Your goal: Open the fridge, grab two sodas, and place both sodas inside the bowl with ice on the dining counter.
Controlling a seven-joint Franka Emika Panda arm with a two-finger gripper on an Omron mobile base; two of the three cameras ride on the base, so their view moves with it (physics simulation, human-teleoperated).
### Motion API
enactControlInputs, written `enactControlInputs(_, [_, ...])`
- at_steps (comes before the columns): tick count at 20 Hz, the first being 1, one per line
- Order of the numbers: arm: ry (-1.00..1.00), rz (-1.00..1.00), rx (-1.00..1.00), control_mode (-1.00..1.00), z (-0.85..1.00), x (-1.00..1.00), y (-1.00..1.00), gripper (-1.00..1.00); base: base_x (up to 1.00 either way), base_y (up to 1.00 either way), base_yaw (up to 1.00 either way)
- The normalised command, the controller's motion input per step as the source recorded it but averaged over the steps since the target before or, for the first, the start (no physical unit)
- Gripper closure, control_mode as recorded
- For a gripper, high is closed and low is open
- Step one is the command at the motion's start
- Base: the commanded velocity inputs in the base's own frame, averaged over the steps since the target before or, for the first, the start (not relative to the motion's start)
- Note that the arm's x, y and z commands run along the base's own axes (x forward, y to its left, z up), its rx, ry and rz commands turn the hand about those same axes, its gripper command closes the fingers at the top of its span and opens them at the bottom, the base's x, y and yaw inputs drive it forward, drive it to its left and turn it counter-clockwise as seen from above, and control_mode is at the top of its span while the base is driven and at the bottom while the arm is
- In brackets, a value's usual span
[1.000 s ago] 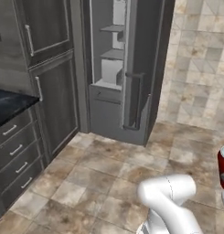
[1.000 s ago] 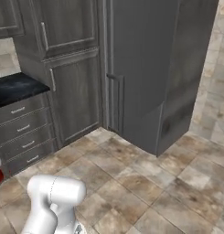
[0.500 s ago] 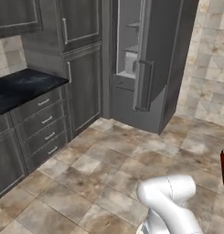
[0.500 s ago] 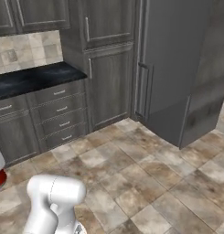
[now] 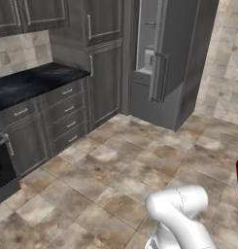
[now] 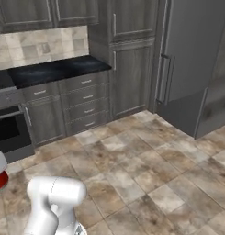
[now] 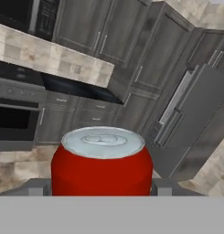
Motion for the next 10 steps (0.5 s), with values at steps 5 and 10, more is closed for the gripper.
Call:
enactControlInputs(5, [0.0, 0.0, 0.0, 1.0, 0.0, 0.0, 0.0, 1.0, -1.0, 0.18, 0.2])
enactControlInputs(10, [0.0, 0.0, 0.0, 1.0, 0.0, 0.0, 0.0, 1.0, -1.0, 0.25, 0.2])
